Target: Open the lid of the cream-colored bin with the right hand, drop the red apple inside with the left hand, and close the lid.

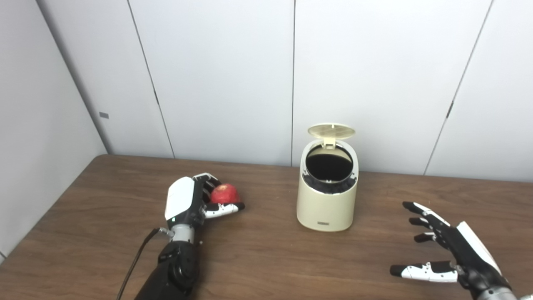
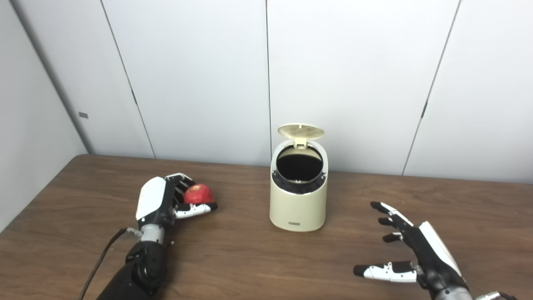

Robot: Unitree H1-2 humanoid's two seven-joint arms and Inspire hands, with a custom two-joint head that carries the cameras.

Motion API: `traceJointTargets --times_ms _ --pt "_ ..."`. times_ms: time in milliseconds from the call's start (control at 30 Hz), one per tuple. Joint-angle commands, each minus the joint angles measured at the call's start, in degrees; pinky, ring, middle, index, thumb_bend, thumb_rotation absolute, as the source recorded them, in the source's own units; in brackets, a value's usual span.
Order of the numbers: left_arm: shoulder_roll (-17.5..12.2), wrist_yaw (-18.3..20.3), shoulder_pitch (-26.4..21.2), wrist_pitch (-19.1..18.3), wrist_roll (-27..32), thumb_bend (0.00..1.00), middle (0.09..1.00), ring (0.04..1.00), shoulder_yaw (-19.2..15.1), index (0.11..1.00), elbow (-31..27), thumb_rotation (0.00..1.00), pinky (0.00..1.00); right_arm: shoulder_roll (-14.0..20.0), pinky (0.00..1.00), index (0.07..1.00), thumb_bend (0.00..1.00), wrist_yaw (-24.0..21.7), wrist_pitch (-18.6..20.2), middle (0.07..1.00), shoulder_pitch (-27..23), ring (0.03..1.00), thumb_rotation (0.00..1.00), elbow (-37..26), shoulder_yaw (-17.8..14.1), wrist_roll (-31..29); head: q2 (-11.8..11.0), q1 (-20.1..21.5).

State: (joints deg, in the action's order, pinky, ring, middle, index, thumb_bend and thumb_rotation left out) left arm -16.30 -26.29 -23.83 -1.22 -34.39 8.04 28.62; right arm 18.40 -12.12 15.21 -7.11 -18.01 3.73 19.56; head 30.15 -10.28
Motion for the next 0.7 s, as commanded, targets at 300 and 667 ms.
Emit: traceJointTargets --times_ms 300,667 --pt "0.7 -2.7 1.9 3.1 -2.1 0.52 0.439 0.384 -2.2 0.511 -17.7 0.0 0.3 -0.6 0.7 0.867 0.77 2.0 -4.1 0.904 -2.0 0.847 0.19 1.4 0.7 0.1 -1.5 3.6" --pt "4.3 1.0 0.9 4.7 -2.0 0.52 0.441 0.37 -2.0 0.507 -27.9 0.0 0.3 -1.7 0.7 0.852 0.77 3.3 -5.0 0.885 -2.8 0.842 0.2 3.1 1.9 1.9 -2.9 8.0"
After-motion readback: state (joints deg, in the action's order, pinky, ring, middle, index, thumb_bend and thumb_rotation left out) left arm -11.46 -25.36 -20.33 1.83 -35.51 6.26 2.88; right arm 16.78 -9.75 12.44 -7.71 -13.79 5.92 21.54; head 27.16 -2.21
